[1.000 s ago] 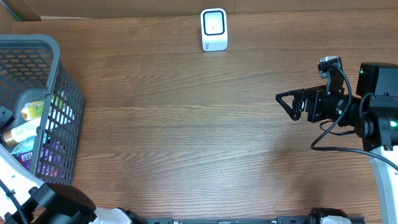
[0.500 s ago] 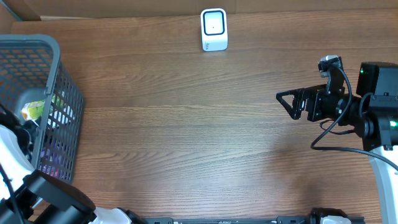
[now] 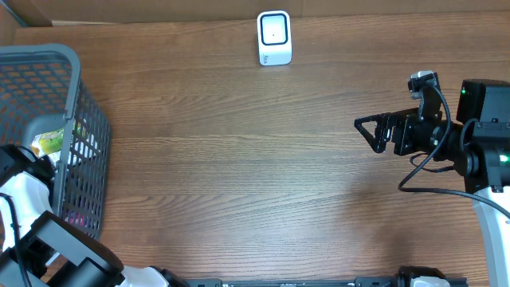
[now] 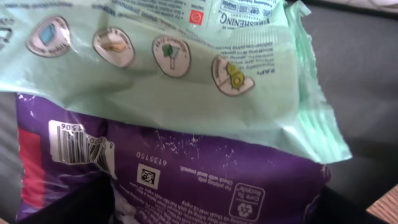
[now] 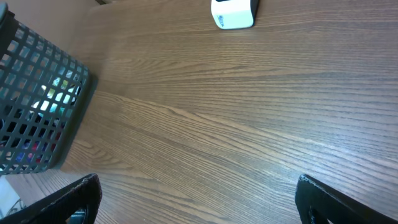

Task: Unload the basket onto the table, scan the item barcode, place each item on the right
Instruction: 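Reach into the basket and grasp the purple snack pack with left gripper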

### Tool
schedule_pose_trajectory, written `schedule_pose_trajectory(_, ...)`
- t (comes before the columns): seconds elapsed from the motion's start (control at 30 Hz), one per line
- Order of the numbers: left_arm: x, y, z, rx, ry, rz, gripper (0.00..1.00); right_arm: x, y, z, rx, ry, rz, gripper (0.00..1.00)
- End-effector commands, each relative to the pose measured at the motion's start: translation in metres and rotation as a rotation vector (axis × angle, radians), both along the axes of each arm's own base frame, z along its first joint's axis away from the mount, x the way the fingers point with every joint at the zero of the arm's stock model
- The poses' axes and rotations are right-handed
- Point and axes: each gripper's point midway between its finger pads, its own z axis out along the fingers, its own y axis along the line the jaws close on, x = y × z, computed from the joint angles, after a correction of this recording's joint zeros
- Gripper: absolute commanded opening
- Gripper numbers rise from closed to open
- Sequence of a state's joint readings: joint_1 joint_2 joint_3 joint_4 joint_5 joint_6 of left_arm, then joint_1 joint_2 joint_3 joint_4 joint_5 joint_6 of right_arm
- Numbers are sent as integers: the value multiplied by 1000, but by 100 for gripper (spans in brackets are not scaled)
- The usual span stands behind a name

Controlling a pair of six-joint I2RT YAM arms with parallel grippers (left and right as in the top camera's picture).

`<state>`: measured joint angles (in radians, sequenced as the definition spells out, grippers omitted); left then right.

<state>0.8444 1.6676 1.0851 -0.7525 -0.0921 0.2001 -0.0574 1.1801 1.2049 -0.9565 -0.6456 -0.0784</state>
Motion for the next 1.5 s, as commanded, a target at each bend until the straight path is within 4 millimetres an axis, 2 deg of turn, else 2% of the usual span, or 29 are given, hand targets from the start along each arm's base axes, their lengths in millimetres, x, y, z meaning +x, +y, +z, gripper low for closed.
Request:
schedule_pose_trajectory(0.0, -6, -18, -22, -63, 24, -45, 66, 4, 0, 10, -8, -31, -1, 100)
schedule_pose_trajectory(0.03, -6, -18, -22, -62, 20, -45, 47, 4, 0, 10, -8, -32, -1, 100)
schedule_pose_trajectory(0.07, -6, -18, -22, -61, 20, -45, 22, 4, 0, 10, -8, -32, -1, 100)
schedule_pose_trajectory(0.1, -5, -18, -22, -60, 19, -45, 4, 4, 0, 10, -8, -32, -1, 100)
schedule_pose_trajectory(0.27, -3, -16, -18, -60, 9, -30, 4, 4, 0, 10, -8, -32, -1, 100)
schedule_pose_trajectory(0.37, 5, -8, -2, -43, -10, -17, 4, 4, 0, 10, -8, -32, -1, 100)
schedule_pose_trajectory(0.5, 21, 11, 41, 1, -55, -2, 4, 4, 0, 10, -8, -34, -1, 100)
schedule_pose_trajectory(0.7, 52, 39, 143, 115, -202, 68, 4, 4, 0, 10, -8, -36, -1, 100)
schedule_pose_trajectory(0.77, 59, 42, 180, 155, -251, 64, 4, 4, 0, 10, -8, -36, -1, 100)
schedule_pose_trajectory(0.87, 67, 41, 216, 187, -322, 50, 4, 4, 0, 10, -8, -36, -1, 100)
schedule_pose_trajectory(0.97, 75, 37, 234, 189, -384, 26, 4, 4, 0, 10, -8, -35, -1, 100)
schedule_pose_trajectory(1.1, 72, 33, 228, 152, -377, 69, 4, 4, 0, 10, -8, -34, -1, 100)
schedule_pose_trajectory(1.13, 70, 31, 226, 135, -369, 84, 9, 4, 0, 10, -8, -35, -1, 100)
schedule_pose_trajectory(1.17, 68, 28, 222, 115, -361, 106, 25, 4, 0, 10, -8, -35, -1, 100)
schedule_pose_trajectory(1.2, 64, 24, 218, 85, -353, 150, 54, 4, 0, 10, -8, -35, -1, 100)
schedule_pose_trajectory(1.23, 61, 21, 213, 55, -343, 196, 100, 4, 0, 10, -8, -36, -1, 100)
schedule_pose_trajectory(1.47, 29, 1, 174, -53, -173, 302, 100, 4, 0, 10, -8, -35, -1, 100)
